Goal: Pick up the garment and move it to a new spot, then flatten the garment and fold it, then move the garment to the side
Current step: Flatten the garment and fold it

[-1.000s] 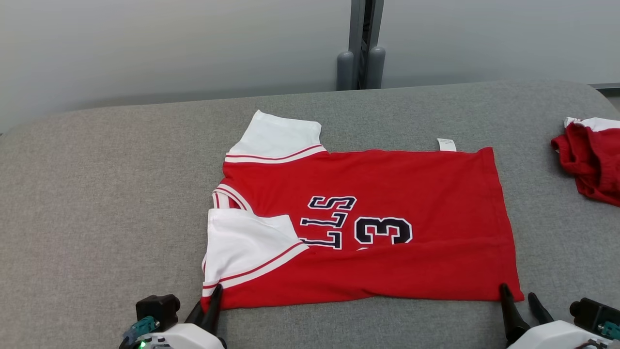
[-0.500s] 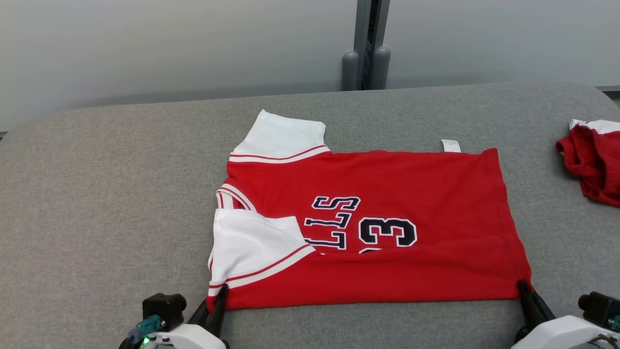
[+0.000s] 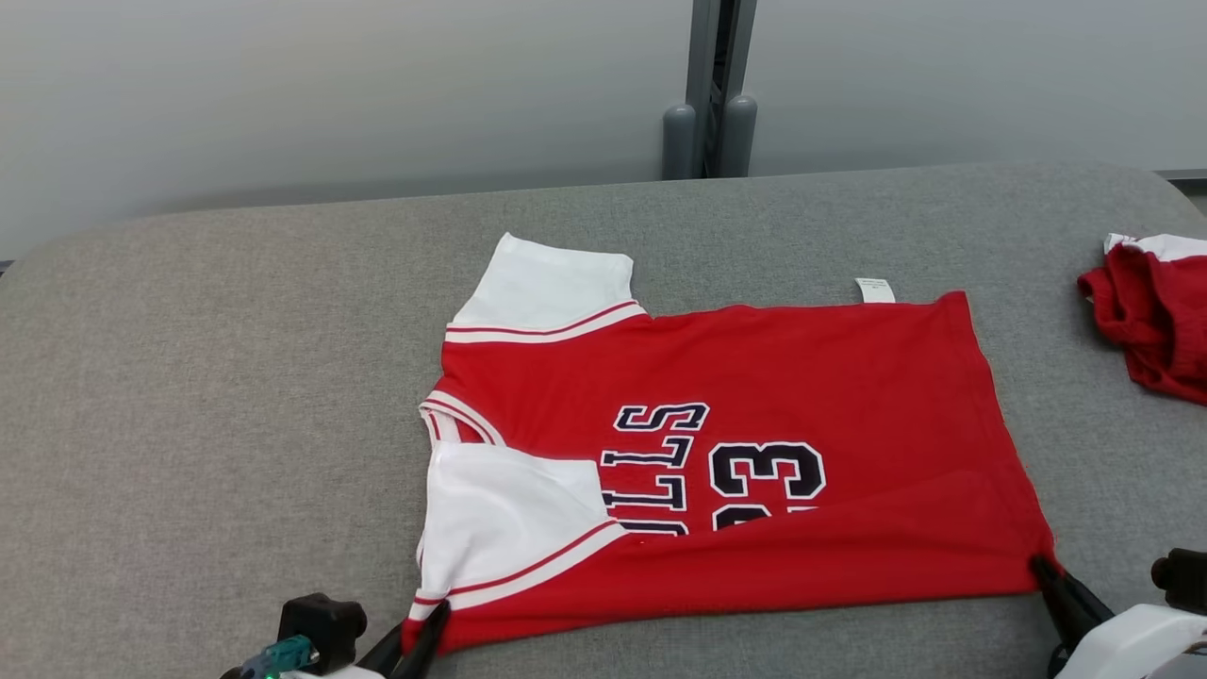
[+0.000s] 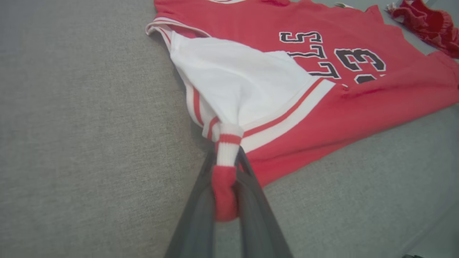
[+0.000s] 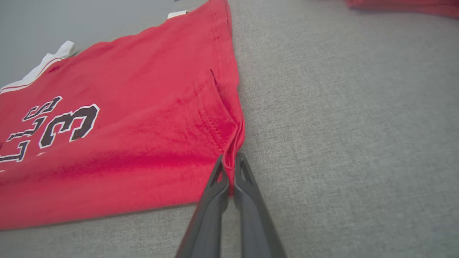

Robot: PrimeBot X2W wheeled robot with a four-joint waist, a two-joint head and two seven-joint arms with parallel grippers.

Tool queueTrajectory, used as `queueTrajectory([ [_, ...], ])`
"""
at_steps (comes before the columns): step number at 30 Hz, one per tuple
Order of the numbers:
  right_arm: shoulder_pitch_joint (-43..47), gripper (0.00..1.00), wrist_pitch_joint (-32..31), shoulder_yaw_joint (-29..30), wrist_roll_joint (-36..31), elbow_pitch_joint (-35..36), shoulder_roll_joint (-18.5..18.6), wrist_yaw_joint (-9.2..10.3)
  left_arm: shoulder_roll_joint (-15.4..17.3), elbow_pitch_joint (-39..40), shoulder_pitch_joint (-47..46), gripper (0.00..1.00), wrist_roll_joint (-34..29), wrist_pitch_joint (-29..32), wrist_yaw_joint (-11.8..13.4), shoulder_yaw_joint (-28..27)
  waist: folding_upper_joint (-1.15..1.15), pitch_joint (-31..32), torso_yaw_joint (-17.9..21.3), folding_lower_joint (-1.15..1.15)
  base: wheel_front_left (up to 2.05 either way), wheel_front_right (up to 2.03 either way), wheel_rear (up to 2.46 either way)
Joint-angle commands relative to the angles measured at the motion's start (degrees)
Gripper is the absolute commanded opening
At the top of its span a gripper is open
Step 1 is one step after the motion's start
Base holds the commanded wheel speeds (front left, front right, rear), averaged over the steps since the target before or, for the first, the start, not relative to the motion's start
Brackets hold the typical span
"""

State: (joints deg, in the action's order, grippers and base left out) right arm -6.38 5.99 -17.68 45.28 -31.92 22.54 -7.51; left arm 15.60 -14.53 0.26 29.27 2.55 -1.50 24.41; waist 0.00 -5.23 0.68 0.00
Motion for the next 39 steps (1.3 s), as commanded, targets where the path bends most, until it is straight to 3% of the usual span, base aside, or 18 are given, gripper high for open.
queueTrajectory([
  [1, 1.0, 0.0, -1.1, 0.0, 0.2, 0.8, 0.7, 0.03, 1.2, 0.9, 0.9, 0.0, 0.1, 0.6, 0.4, -0.4, 0.0, -0.1, 0.3, 0.0, 0.0, 0.0, 0.0],
  [15, 11.7, 0.0, -18.4, 5.4, 2.7, 15.0, 4.6, 0.03, 6.2, 11.6, 10.4, 0.0, 2.5, 6.7, 2.1, -0.4, 0.0, 0.2, 1.2, 0.0, 0.0, 0.0, 0.0],
  [21, 15.5, 0.0, -23.5, 11.2, 1.6, 19.3, 2.8, 0.03, 6.7, 13.1, 11.8, 0.0, 2.8, 7.1, 2.5, -0.2, 0.0, 0.2, 0.9, 0.0, 0.0, 0.0, 0.0],
  [22, 15.9, 0.34, -24.5, 12.2, 1.1, 19.3, 2.1, 0.03, 6.4, 13.2, 11.7, 0.31, 2.8, 6.7, 2.8, -0.3, 0.0, 0.2, 0.8, 0.0, 0.0, 0.0, 0.0],
  [23, 16.4, 1.0, -25.7, 12.7, 0.8, 19.6, 1.5, 0.03, 6.2, 13.2, 11.7, 1.0, 2.8, 6.4, 3.1, -0.5, 0.0, 0.2, 0.8, 0.0, 0.0, 0.0, 0.0],
  [31, 16.9, 1.0, -28.7, 19.6, -5.2, 24.5, -1.8, 0.02, 6.6, 13.3, 11.1, 1.0, 3.1, 4.8, 3.9, -1.8, 0.0, 0.3, 0.6, 0.0, 0.0, 0.0, 0.0],
  [35, 15.4, 1.0, -26.3, 21.7, -7.9, 26.7, -2.4, 0.02, 6.2, 14.0, 9.6, 1.0, 2.9, 2.8, 4.8, -3.3, 0.0, 0.3, 0.6, 0.0, 0.0, 0.0, 0.0],
  [39, 12.7, 1.0, -19.6, 22.8, -12.1, 29.1, -3.6, 0.02, 5.3, 14.9, 7.3, 1.0, 2.5, -0.8, 6.0, -5.4, 0.0, 0.5, 0.7, 0.0, 0.0, 0.0, 0.0],
])
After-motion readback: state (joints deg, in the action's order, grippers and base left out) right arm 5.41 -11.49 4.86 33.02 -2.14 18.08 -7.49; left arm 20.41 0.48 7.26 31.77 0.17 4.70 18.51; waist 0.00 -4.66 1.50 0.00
